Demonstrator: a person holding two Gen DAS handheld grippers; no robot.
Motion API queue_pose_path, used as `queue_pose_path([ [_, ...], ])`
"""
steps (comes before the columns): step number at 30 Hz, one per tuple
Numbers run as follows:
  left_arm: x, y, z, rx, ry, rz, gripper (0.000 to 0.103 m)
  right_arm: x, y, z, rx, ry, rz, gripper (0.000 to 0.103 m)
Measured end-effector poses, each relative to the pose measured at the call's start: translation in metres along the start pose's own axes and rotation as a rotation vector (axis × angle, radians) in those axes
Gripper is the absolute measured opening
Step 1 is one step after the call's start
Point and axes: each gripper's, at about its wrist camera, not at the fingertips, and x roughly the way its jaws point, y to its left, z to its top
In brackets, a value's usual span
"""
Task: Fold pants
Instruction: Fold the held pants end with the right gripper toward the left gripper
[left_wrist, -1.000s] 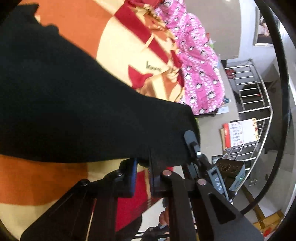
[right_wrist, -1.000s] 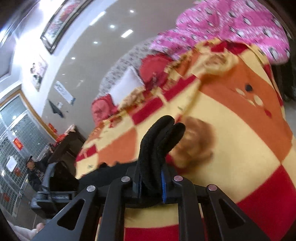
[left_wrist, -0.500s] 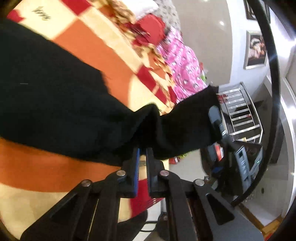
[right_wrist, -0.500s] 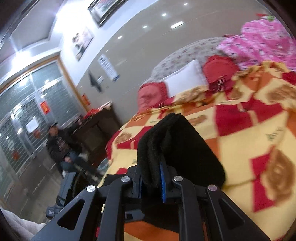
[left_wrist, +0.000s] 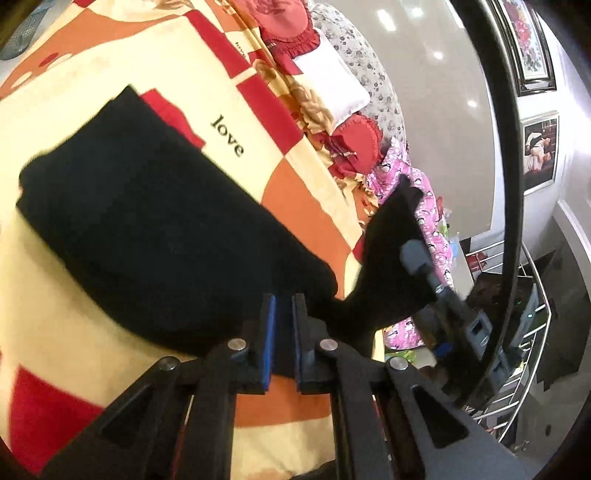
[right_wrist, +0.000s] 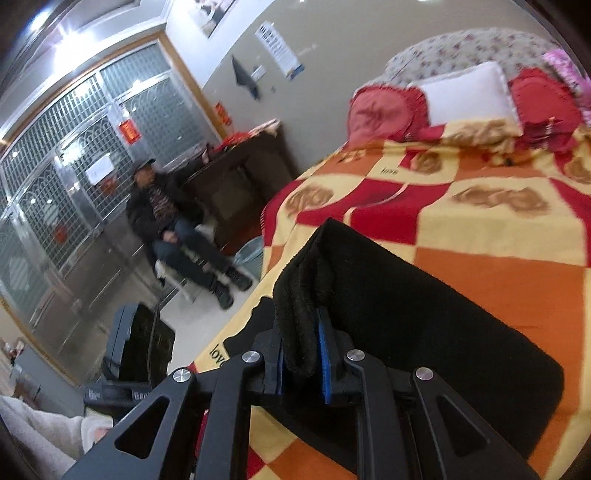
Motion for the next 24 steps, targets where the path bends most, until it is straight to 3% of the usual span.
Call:
queue_pose_path([
  [3,-0.007,0.006,0.011,0.005,-0.019,0.005,0.024,0.025,-0.005,-0.006,0.009,0.075,0.038,0.014],
  [5,-0.004,0.006,0.016,-0.005,-0.043,0.015,0.050,0.045,-0.014,-0.013,0.029,0.139,0.045,0.021],
  [7,-0.013,0.011,0.022,-0.013,-0.066,0.027,0.057,0.062,-0.030,-0.024,0.097,0.197,0.069,0.027],
  [10,-0.009,0.012,0.028,-0.006,-0.066,0.043,0.066,0.060,-0.042,-0.034,0.159,0.215,0.077,0.030],
  [12,-0.005,0.011,0.029,-0.005,-0.053,0.048,0.069,0.035,-0.043,-0.031,0.175,0.158,0.100,0.043],
  [14,0.001,0.009,0.031,-0.001,-0.048,0.049,0.075,-0.003,-0.044,-0.030,0.160,0.066,0.072,0.065],
  [17,0.009,0.003,0.031,0.012,-0.041,0.057,0.084,-0.045,-0.053,-0.034,0.131,0.002,-0.040,0.066],
  [21,0.025,-0.002,0.027,0.029,-0.015,0.113,0.084,-0.077,-0.080,-0.056,0.178,0.001,-0.227,0.066],
  [24,0.035,-0.006,0.025,0.044,0.000,0.132,0.084,-0.091,-0.100,-0.072,0.245,-0.018,-0.240,0.066],
])
